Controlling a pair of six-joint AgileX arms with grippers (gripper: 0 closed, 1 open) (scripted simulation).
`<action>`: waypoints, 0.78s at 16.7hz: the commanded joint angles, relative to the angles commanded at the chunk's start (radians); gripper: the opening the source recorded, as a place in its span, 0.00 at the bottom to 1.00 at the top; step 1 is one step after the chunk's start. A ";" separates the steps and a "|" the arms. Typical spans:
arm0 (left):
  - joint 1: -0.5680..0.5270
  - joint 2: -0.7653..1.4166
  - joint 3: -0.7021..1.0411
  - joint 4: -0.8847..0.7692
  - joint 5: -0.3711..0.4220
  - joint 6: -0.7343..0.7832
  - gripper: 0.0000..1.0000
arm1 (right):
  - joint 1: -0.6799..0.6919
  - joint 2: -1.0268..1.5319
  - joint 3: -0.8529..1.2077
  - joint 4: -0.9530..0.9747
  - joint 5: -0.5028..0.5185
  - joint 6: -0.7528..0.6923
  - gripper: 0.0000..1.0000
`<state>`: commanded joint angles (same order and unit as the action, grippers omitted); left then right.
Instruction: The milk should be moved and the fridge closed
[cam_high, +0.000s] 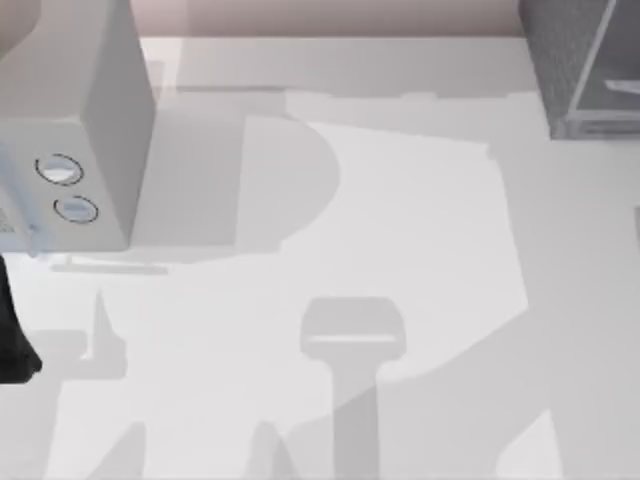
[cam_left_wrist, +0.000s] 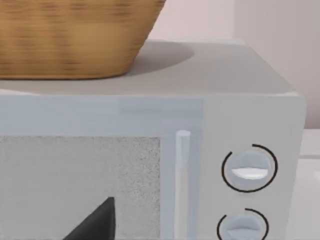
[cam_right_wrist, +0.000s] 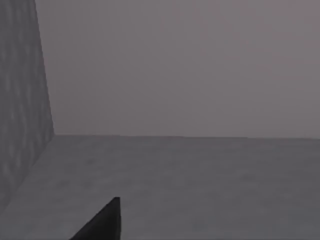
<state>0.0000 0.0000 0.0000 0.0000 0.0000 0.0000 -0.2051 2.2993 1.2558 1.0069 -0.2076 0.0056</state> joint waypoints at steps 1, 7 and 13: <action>0.000 0.000 0.000 0.000 0.000 0.000 1.00 | -0.001 -0.010 -0.005 -0.006 0.002 0.002 1.00; 0.000 0.000 0.000 0.000 0.000 0.000 1.00 | -0.008 -0.291 -0.145 -0.164 0.042 0.028 1.00; 0.000 0.000 0.000 0.000 0.000 0.000 1.00 | 0.024 -0.900 -0.439 -0.443 0.092 0.042 1.00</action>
<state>0.0000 0.0000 0.0000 0.0000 0.0000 0.0000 -0.1810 1.3988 0.8171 0.5636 -0.1160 0.0474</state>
